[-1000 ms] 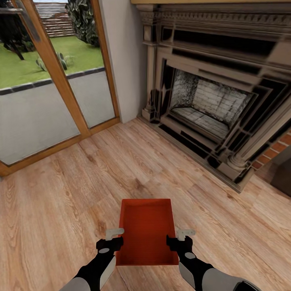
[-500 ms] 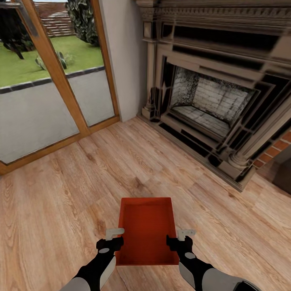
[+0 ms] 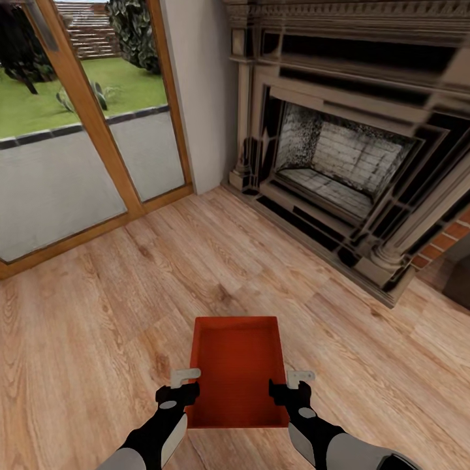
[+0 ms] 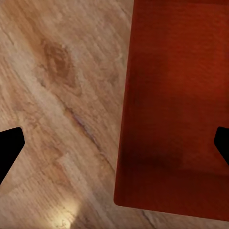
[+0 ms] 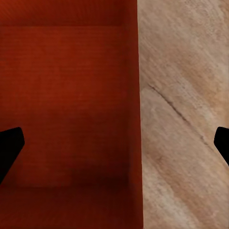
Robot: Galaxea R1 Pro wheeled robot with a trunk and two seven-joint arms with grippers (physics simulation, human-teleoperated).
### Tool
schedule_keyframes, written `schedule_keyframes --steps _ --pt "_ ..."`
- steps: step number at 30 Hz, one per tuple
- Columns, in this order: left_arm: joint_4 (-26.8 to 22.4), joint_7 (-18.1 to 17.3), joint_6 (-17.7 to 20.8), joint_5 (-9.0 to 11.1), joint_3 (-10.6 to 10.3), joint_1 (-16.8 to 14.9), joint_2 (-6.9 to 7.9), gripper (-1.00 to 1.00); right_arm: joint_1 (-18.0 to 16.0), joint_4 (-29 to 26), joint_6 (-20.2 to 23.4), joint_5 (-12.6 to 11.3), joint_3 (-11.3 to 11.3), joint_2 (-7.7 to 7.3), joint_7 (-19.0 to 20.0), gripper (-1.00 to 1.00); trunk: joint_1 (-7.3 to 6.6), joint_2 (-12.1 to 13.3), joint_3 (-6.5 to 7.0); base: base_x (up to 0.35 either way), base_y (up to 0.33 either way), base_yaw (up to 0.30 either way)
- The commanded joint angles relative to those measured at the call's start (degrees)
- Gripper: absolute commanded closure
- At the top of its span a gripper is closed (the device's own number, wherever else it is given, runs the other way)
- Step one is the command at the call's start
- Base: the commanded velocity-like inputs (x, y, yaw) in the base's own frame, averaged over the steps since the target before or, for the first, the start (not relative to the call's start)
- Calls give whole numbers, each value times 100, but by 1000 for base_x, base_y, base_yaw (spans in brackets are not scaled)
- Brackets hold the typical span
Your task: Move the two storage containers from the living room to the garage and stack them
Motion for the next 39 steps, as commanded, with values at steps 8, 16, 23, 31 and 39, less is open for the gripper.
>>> schedule_keyframes --steps 8,16,23,31,39 --pt "0 62 6 57 -52 -2 4 -100 -3 2 -18 -8 52 1 -23 -100 176 -324 -148 0 0 0" --pt "-5 73 0 54 -55 -2 6 -100 -3 2 -26 117 77 -205 -15 -100 220 -404 -183 0 0 0" --pt "-5 80 -1 53 -50 -2 4 -100 -3 6 -175 217 79 -227 -14 -100 220 -404 -183 0 0 0" --pt "-5 91 -1 52 -48 -2 5 -100 -3 3 -189 221 79 -227 -14 -100 220 -404 -183 0 0 0" --pt "-10 88 -1 54 -52 -2 10 -100 -3 7 -181 205 70 -227 -14 -100 264 -484 -219 0 0 0"
